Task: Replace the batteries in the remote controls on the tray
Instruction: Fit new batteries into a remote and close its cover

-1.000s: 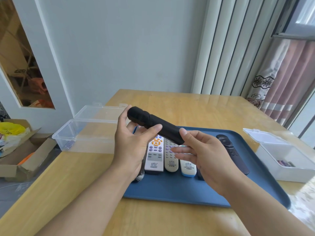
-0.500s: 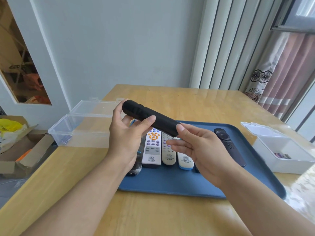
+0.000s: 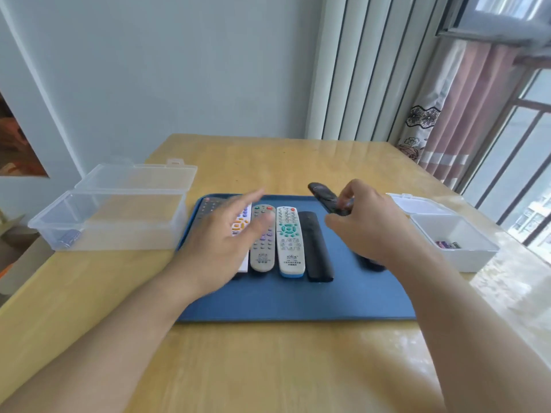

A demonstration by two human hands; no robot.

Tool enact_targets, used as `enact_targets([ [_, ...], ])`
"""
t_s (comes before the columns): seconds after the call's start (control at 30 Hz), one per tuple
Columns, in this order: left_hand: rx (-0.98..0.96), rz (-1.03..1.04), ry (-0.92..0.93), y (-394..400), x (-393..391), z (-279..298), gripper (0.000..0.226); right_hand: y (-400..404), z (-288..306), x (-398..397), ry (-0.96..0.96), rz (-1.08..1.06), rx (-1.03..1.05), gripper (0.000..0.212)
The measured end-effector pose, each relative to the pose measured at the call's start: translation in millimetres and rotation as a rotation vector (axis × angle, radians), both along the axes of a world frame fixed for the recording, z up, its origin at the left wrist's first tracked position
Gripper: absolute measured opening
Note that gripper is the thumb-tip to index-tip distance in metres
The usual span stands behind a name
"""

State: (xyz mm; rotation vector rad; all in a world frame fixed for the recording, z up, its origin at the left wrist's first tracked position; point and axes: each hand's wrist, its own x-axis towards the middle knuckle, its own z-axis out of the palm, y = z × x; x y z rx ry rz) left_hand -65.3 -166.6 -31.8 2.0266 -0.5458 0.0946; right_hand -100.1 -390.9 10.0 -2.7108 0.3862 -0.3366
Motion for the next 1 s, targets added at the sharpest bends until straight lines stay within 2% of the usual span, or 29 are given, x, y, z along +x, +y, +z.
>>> enact_targets([
  [0.1, 0.389, -0.072, -0.144, -6, -8, -7, 0.060, -1, -10, 2, 0.091, 0.015, -0.022, 0.022],
  [0.2, 0.562, -0.117, -0.161, -7, -11, -9, 0.059, 2, -14, 2, 0.097, 0.028, -0.018, 0.024],
  [0.47, 0.563, -0.070, -0.220, -5, -11, -11, 0.059, 4, -18, 2, 0.123, 0.000, -0.056, 0.016],
  [0.7, 0.555, -0.075, -0.255, -6, -13, -10, 0.058, 7, -18, 1, 0.226, 0.046, -0.108, 0.009],
  [0.87, 0.545, -0.083, -0.259, -7, -13, -10, 0.057, 6, -18, 0, 0.281, 0.060, -0.167, 0.035],
  [1.0, 0.547, -0.087, -0.268, -7, -14, -12, 0.056, 1, -18, 0, 0.287, 0.049, -0.297, 0.035],
])
